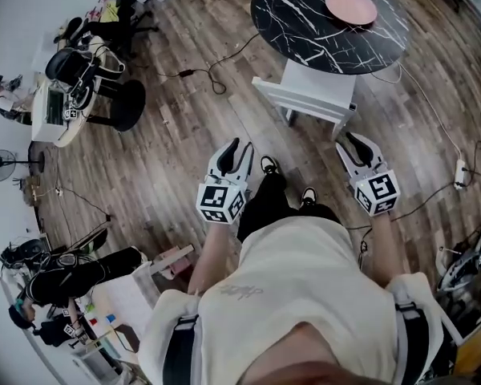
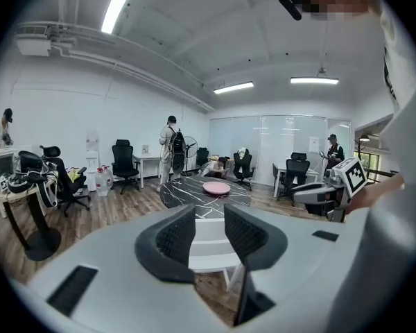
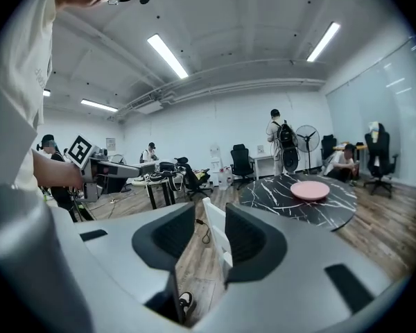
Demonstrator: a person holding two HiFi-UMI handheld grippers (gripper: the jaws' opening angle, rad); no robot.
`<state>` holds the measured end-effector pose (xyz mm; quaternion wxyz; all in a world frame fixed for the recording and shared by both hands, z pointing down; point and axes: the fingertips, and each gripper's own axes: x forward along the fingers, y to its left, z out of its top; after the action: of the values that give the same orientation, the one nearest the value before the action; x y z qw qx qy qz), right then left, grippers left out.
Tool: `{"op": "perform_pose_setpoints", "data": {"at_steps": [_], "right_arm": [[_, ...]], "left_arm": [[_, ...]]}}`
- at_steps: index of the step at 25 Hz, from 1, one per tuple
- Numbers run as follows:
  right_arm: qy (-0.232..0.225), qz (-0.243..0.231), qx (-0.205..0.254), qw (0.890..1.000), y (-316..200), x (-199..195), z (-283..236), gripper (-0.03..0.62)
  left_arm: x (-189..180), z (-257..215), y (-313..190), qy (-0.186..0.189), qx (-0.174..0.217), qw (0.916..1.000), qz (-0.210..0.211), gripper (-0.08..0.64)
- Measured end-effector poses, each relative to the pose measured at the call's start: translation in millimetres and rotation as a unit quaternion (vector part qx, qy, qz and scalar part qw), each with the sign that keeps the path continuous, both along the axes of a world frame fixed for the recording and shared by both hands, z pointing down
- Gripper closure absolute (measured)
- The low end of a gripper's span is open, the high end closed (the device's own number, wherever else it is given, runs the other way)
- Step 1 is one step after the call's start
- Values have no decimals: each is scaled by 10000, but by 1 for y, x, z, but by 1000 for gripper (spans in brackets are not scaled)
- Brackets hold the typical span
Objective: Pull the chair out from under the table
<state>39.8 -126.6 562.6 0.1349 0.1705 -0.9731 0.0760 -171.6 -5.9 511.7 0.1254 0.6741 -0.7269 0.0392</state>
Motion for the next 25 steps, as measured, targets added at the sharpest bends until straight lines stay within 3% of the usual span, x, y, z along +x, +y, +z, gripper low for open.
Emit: {"op": "perform_pose_setpoints", "data": {"at_steps": [8,13,18,25], "right_arm": [[190,370,108,9991,-38,-34,-13,451],[349,581,368,9970,-72,-64,-33,449],[146,1183,420,9920,-100,-85,-50,449],[328,1814,357,9822,-108,-97,-43,449]], "left_arm": [[-43,6,-63,152,-29,9983,555,419],[-73,-4,-110,147,149,9956,913,419],[-107,-1,-138,172,175,9913,1295,419],[-140,9,-170,404,232,9827,1792,419]]}}
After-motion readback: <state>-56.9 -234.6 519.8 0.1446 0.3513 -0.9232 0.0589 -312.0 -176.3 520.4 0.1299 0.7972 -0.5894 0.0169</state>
